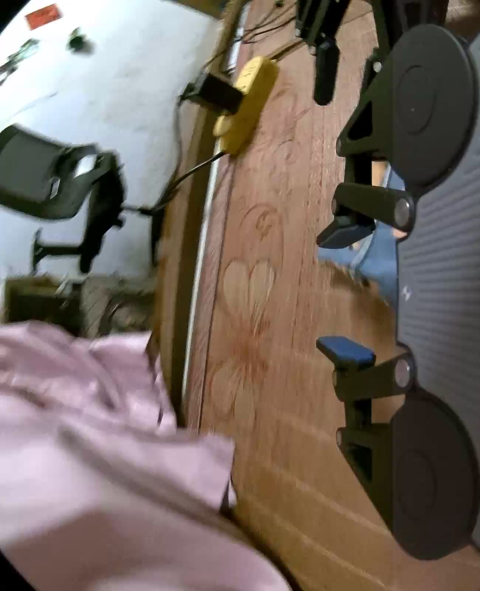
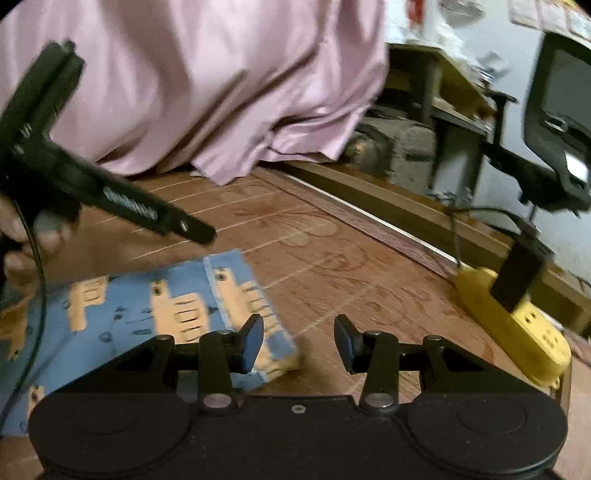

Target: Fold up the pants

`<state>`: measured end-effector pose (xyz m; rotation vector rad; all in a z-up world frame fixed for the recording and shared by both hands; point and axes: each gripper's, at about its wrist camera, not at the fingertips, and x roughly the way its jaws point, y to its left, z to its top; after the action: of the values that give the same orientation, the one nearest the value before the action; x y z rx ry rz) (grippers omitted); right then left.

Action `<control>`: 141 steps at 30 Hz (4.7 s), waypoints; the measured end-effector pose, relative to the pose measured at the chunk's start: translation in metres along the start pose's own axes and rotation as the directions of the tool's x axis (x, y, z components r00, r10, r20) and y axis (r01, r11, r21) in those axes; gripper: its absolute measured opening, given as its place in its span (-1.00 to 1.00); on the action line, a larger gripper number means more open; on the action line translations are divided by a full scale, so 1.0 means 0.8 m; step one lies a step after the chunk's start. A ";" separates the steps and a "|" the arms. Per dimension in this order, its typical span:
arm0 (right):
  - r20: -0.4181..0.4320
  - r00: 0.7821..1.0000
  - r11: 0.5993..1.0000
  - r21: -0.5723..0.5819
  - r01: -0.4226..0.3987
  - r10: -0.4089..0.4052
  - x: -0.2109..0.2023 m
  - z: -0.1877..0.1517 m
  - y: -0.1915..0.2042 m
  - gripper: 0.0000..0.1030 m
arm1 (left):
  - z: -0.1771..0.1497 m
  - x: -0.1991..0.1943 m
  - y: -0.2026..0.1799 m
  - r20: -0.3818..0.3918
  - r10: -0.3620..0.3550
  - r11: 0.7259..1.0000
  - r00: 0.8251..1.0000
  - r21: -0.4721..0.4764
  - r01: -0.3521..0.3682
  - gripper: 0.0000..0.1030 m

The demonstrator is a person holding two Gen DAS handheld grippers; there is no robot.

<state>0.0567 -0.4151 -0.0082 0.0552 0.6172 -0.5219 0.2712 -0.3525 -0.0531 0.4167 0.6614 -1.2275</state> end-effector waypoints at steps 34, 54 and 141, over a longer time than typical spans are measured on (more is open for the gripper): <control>-0.216 0.838 0.803 -0.243 -0.543 0.501 0.009 0.030 0.294 0.14 | -0.244 -0.253 0.173 -0.183 0.593 0.777 0.784 -0.123 -0.617 0.18; 0.012 0.984 0.965 0.197 -0.174 0.175 -0.003 -0.006 -0.035 0.48 | -0.001 -0.078 0.020 -0.018 -0.015 0.949 1.000 0.316 0.020 0.36; -0.077 0.852 0.536 -0.747 -0.393 0.517 -0.158 -0.064 0.327 -0.77 | -0.263 -0.233 0.209 -0.015 -0.151 0.556 0.988 -0.828 0.073 -0.81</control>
<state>0.0677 -0.1201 -0.0056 -0.6001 0.5942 0.2841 0.3456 -0.0370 -0.0951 -0.3932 1.2738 -0.8750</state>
